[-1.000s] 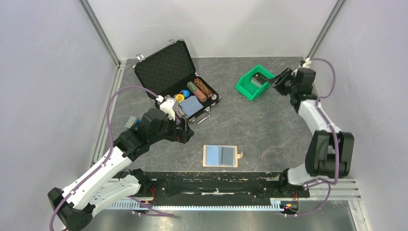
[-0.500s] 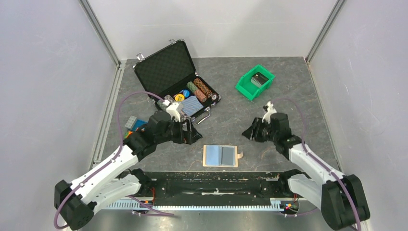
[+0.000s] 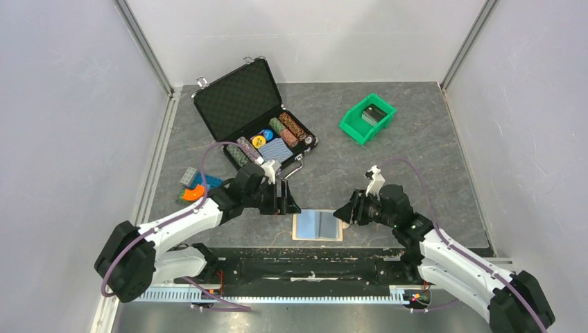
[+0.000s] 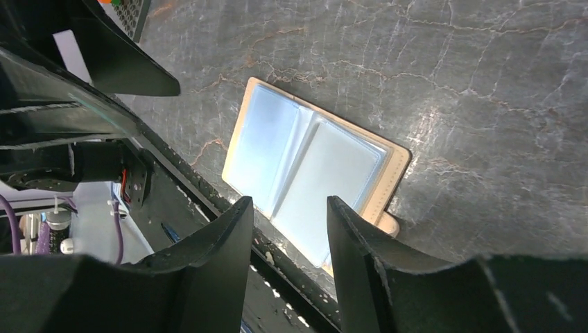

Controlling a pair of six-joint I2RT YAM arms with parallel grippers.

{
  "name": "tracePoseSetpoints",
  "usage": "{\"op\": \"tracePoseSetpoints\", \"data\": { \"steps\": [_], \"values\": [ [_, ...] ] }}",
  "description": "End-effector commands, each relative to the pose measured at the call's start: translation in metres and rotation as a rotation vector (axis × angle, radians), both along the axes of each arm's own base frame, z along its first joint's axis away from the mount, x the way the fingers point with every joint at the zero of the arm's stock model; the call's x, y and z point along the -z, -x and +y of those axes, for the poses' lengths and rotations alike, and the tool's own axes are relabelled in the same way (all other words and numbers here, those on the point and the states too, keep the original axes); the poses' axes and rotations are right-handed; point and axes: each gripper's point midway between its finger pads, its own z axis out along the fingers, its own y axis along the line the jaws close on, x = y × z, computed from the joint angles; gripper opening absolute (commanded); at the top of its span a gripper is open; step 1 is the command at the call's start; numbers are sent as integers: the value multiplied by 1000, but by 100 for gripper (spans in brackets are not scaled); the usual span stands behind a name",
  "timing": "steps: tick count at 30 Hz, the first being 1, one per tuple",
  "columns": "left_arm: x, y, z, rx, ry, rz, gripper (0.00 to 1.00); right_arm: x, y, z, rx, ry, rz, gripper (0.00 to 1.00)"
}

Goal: Take the credit cards out of the card holder
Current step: Remove the credit card from the card holder.

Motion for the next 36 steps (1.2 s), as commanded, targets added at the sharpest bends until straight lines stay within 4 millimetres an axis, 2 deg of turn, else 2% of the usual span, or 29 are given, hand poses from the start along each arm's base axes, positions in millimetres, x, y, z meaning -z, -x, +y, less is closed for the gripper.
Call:
{"op": "tracePoseSetpoints", "data": {
  "steps": [1,9,14,21,29,36],
  "values": [
    [4,2,-10,14,55,36,79,-10,-7,9,49,-27,-1,46],
    [33,11,-8,14,39,101,74,15,10,24,45,49,81,47],
    [54,20,-5,22,-8,163,68,27,11,22,84,117,95,47],
    [59,26,-16,64,22,168,58,39,10,12,116,206,100,48],
    [61,27,-21,77,42,173,47,36,10,16,120,189,105,48],
    [62,29,-22,82,56,175,44,32,10,19,126,155,104,48]
  ]
}}
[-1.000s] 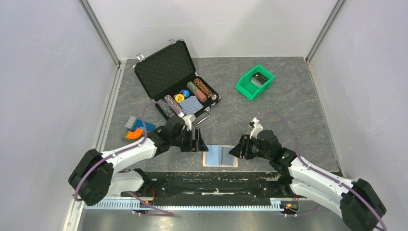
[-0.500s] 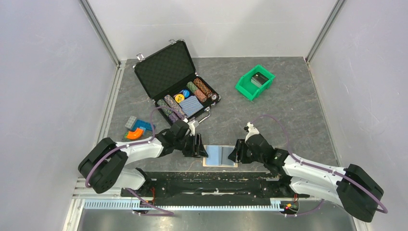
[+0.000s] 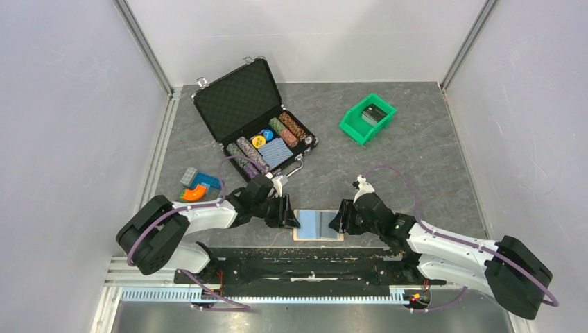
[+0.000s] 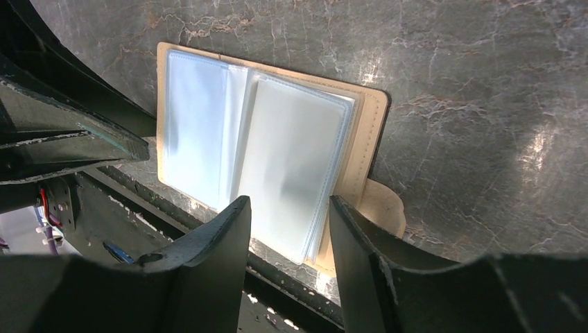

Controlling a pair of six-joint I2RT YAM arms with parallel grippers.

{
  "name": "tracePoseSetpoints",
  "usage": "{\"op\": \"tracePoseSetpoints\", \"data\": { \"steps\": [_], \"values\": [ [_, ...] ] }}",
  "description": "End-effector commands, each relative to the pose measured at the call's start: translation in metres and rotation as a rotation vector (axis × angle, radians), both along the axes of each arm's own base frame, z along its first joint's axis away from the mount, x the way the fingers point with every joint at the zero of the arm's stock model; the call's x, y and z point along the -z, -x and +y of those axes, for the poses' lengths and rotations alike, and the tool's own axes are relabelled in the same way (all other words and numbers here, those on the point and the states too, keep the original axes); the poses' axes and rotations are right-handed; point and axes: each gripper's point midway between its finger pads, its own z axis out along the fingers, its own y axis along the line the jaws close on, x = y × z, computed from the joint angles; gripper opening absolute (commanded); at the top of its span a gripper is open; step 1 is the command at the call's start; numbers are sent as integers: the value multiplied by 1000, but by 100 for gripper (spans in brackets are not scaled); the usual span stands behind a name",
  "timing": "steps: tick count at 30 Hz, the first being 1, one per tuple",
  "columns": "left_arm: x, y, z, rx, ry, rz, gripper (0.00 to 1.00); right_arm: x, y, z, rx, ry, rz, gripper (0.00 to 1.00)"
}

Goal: Take the credit cards out of the card holder
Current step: Remove the credit card from the card holder.

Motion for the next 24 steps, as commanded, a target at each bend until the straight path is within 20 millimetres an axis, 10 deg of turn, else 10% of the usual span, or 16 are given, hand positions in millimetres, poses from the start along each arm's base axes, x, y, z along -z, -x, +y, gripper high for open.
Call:
{"op": "tracePoseSetpoints", "data": {
  "steps": [1,24],
  "values": [
    [-8,1,-10,7,58,4,44,-19,-11,9,30,-49,-44,48],
    [-9,2,-13,11,75,6,45,-33,-20,5,61,-17,-92,48]
  ]
}}
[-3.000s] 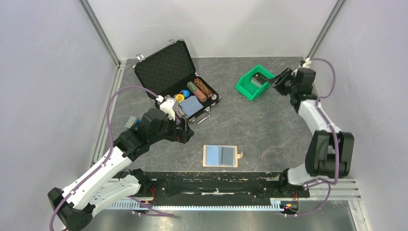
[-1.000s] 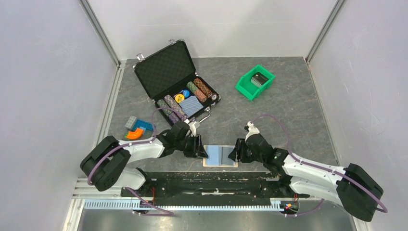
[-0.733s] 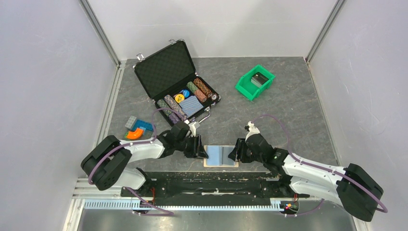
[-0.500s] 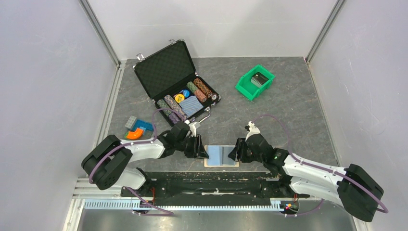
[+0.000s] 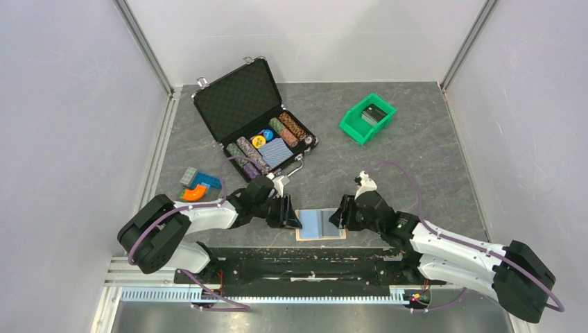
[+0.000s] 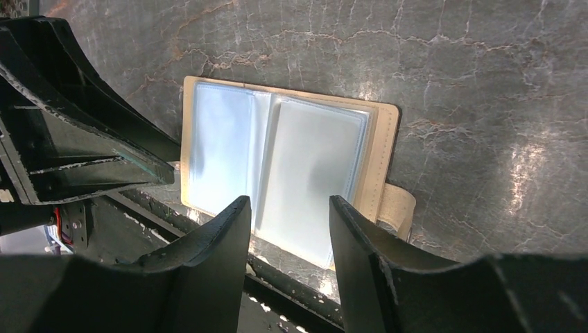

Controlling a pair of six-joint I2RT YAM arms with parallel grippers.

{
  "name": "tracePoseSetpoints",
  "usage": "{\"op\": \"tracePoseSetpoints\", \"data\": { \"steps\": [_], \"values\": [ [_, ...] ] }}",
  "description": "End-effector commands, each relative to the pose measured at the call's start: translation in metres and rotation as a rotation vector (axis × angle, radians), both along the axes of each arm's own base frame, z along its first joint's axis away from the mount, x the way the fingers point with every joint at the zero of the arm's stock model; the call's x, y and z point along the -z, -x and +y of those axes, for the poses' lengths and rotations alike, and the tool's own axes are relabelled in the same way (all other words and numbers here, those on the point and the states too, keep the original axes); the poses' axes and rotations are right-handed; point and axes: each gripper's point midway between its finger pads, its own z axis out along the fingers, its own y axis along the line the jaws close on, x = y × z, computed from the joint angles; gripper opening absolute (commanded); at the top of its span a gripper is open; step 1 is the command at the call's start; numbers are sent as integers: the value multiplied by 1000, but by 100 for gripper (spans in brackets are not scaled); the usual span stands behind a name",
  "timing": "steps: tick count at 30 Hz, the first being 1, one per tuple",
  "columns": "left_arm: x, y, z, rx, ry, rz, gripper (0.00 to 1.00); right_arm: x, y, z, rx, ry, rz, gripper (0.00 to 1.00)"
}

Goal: Take the credit cards out of the card holder
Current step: Remove the credit card from the card holder.

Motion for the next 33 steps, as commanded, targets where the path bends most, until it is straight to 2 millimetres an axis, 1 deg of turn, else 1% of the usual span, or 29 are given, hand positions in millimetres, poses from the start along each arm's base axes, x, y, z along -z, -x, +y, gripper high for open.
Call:
{"op": "tracePoseSetpoints", "data": {
  "steps": [1,23,27,28,33],
  "values": [
    [-6,0,-7,1,42,2,45,-11,-7,5,15,-14,-28,48],
    [-5,2,-9,7,42,7,45,23,6,0,0,20,43,48],
    [-5,2,-9,8,42,7,45,24,9,3,-10,12,54,48],
    [-5,1,-9,9,44,6,45,20,7,7,-12,-14,42,48],
    [-5,2,-10,11,45,8,45,13,9,17,-23,-103,38,49]
  ]
}}
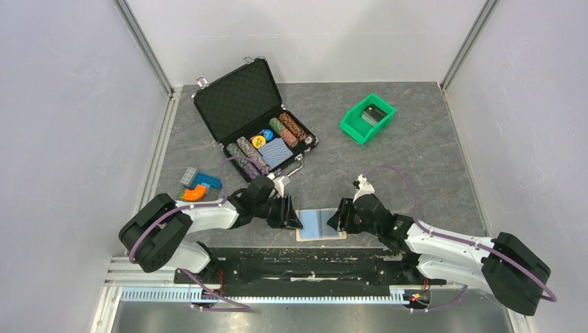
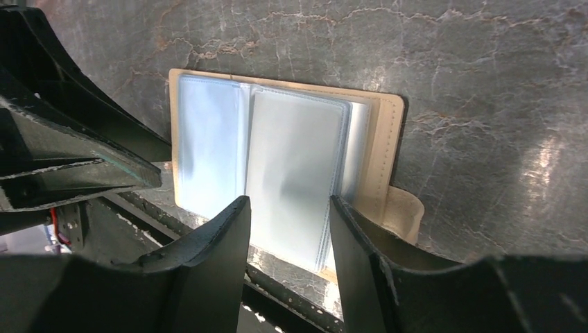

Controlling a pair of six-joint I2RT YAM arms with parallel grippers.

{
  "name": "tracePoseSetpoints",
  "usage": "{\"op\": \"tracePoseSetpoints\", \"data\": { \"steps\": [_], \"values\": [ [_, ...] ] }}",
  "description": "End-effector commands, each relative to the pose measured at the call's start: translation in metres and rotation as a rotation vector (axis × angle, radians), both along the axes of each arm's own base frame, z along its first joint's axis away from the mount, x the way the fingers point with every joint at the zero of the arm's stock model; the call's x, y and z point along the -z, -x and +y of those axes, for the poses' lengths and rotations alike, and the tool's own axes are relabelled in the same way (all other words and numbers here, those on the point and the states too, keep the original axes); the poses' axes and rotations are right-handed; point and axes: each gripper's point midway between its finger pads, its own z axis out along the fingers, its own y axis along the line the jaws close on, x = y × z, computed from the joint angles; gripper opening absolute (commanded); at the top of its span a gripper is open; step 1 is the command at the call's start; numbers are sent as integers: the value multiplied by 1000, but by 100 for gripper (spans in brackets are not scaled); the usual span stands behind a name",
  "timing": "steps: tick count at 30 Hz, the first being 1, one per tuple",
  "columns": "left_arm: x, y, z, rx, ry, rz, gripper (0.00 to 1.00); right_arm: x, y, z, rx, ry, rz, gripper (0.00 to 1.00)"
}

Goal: Take the credit cards out of the card holder
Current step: Remove the credit card from the card holder.

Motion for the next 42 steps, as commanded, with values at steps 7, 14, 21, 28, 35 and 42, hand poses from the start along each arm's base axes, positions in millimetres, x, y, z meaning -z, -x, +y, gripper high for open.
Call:
{"op": "tracePoseSetpoints", "data": {
  "steps": [7,14,21,28,35,42],
  "values": [
    [-6,2,-8,10,41,7,45,-11,10,21,-34,-165,21,49],
    [-6,2,-8,8,41,7,45,-26,7,26,-41,-212,-15,49],
    [-6,3,-9,9,39,8,44,-33,8,30,-56,-241,-23,49],
    [-6,3,-9,10,40,8,44,-38,6,30,-55,-247,-40,49],
    [-6,3,-10,10,40,12,42,-45,2,29,-49,-239,-65,49],
    [-6,4,-10,12,39,11,42,-46,3,31,-62,-241,-63,43]
  ]
}}
